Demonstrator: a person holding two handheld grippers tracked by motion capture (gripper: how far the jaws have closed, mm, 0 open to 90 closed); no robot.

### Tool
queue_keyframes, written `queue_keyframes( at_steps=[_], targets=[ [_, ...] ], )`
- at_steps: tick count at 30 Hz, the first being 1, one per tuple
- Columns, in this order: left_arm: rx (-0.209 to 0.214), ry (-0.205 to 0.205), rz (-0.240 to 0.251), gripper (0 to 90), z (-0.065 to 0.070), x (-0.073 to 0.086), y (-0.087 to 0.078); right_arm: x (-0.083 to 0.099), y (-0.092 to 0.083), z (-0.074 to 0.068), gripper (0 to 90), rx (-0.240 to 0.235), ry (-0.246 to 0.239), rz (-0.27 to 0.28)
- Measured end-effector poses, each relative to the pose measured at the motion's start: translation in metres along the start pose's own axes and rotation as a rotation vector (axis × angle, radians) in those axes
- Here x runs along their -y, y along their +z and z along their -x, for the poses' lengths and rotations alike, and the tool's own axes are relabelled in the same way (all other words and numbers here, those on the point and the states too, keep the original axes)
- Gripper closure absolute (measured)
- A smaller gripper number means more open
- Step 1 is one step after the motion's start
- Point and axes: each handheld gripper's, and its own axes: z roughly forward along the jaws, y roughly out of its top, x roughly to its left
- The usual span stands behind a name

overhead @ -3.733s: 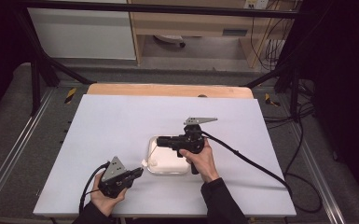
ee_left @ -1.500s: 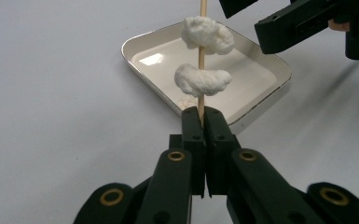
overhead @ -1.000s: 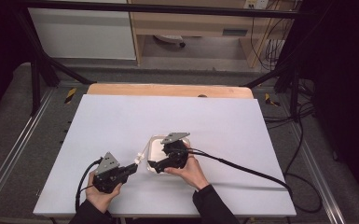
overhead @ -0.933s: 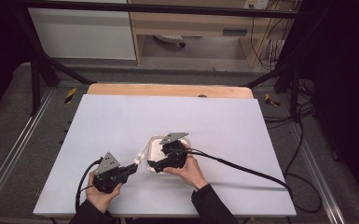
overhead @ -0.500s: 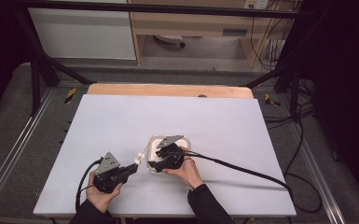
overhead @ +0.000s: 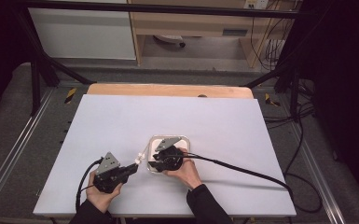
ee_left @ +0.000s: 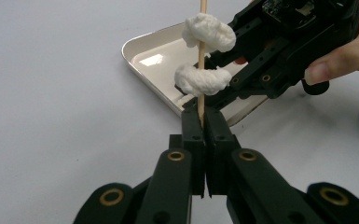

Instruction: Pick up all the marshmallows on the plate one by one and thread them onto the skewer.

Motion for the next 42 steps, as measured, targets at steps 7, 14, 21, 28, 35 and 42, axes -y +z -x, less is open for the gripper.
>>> queue_keyframes(
  at_steps=[7,14,21,28,35,42],
  targets=[
    [0.000,0.001,0.000,88.4,0.000,0.000,0.000,0.000,-0.001,0.000,75.3,0.003,0.017,-0.002],
    [0.002,0.002,0.001,88.4,0.000,0.000,0.000,-0.007,-0.010,0.002,77.3,0.006,0.037,0.029],
    [0.004,0.000,0.003,88.4,0.001,0.000,0.000,-0.013,-0.026,0.006,78.1,0.007,0.048,0.043],
    [0.007,0.005,0.001,88.4,0.001,0.000,0.000,-0.014,-0.039,0.011,79.0,-0.004,0.074,0.069],
    [0.010,0.009,0.002,88.4,0.002,0.000,0.000,-0.012,-0.056,0.017,79.0,-0.007,0.105,0.110],
    [0.015,0.012,0.001,88.4,0.003,0.000,0.001,-0.010,-0.074,0.023,79.2,-0.007,0.139,0.150]
  ],
)
